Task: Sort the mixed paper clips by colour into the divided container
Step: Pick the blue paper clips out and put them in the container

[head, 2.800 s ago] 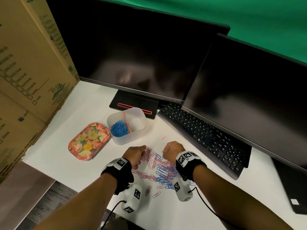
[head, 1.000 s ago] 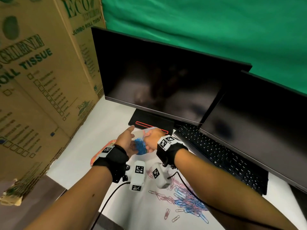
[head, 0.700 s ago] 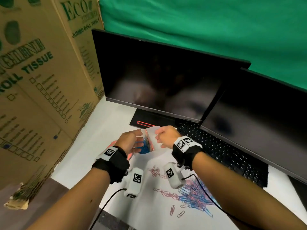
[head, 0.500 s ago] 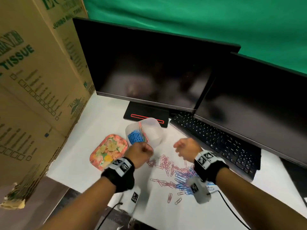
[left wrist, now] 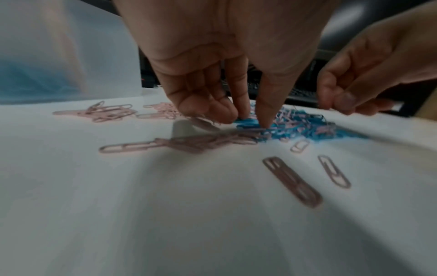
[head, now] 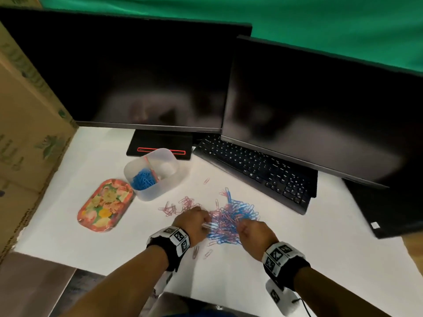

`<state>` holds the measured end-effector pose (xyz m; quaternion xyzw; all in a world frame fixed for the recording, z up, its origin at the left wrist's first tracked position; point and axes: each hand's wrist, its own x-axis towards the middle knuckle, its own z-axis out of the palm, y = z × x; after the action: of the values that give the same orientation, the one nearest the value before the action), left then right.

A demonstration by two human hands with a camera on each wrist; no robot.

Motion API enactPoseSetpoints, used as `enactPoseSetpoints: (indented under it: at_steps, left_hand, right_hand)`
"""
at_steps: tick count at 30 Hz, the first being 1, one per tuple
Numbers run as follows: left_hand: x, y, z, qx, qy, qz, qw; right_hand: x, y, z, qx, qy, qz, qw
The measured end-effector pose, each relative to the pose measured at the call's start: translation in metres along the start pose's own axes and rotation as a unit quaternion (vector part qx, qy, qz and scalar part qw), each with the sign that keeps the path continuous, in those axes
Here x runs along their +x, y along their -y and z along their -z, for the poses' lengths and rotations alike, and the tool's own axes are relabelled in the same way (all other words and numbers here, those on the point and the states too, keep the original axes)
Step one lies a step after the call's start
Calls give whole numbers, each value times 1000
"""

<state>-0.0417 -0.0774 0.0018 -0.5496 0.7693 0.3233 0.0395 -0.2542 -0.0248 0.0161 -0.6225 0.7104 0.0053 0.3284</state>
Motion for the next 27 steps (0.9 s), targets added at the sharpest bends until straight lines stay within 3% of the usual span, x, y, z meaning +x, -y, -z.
enactPoseSetpoints:
  at_steps: [7, 12, 16, 21, 25, 27]
  left_hand:
    - [0, -2, -10, 73, -34, -25, 996]
    - [4, 4, -9, 60, -56, -12, 997]
    - [5, 6, 0, 37, -61, 7, 997]
    - [4, 14, 5, -147, -110, 49, 982]
    - [2, 19, 7, -275, -85, 73, 955]
    - [1, 22, 8, -355, -71, 91, 928]
  right_hand:
    - [-18, -14, -15, -19, -15, 55, 998]
    - [-19, -8, -24, -55, -16, 141, 988]
    - [-12, -3, -29, -50, -9, 147, 988]
    - [-1, -2, -27, -45, -33, 126, 990]
    - [2, -8, -23, -58, -54, 100, 992]
    - [1, -6, -23, -66, -67, 104, 990]
